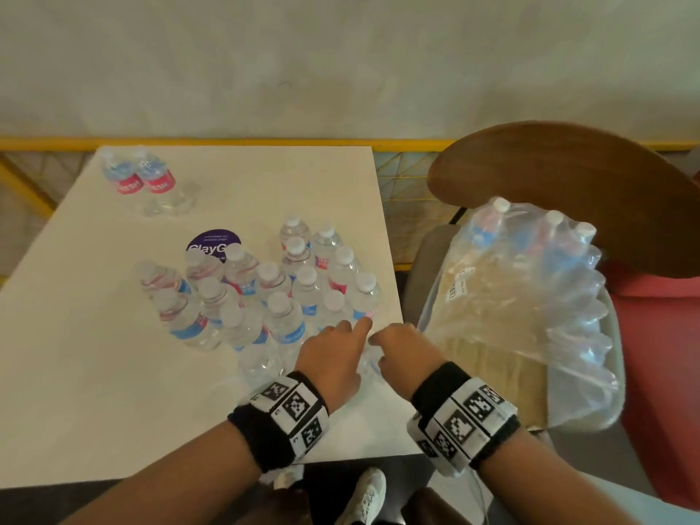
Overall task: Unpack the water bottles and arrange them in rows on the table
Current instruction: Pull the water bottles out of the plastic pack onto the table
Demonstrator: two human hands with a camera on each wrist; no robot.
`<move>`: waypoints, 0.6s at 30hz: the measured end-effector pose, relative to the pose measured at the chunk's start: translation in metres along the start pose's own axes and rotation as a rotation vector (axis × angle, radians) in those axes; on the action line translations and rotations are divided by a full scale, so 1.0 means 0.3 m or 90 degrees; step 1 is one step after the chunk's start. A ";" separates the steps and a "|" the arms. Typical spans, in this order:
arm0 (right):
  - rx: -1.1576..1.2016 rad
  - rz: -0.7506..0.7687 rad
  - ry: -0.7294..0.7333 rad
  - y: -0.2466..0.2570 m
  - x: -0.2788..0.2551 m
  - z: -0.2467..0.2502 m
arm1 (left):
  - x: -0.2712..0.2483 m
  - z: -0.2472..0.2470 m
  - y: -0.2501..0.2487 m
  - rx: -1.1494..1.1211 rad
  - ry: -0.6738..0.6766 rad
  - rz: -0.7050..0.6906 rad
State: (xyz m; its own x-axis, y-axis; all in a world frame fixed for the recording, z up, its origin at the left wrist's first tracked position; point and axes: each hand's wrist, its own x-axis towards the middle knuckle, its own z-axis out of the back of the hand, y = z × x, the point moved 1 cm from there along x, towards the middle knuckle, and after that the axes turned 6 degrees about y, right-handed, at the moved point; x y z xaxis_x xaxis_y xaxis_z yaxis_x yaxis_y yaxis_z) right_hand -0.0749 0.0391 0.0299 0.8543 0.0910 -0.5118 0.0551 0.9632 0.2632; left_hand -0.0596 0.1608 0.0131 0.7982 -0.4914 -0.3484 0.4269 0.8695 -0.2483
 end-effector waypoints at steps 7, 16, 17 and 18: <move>0.135 0.042 -0.072 -0.008 0.090 0.012 | -0.028 0.003 -0.026 0.128 0.002 0.044; 0.187 0.045 -0.121 -0.029 0.115 -0.018 | 0.002 0.033 -0.039 0.177 0.015 0.042; 0.188 0.045 -0.117 -0.033 0.116 -0.023 | 0.003 0.031 -0.037 0.181 0.016 0.039; 0.191 0.048 -0.115 -0.036 0.115 -0.028 | 0.004 0.028 -0.035 0.183 0.017 0.035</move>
State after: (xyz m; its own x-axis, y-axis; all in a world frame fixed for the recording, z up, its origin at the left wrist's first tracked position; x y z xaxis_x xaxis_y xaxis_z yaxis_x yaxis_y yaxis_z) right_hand -0.0504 0.0338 0.0026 0.9379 0.0866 -0.3358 0.1149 0.8360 0.5365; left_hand -0.0594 0.1515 0.0229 0.8134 -0.4415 -0.3789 0.4897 0.8711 0.0363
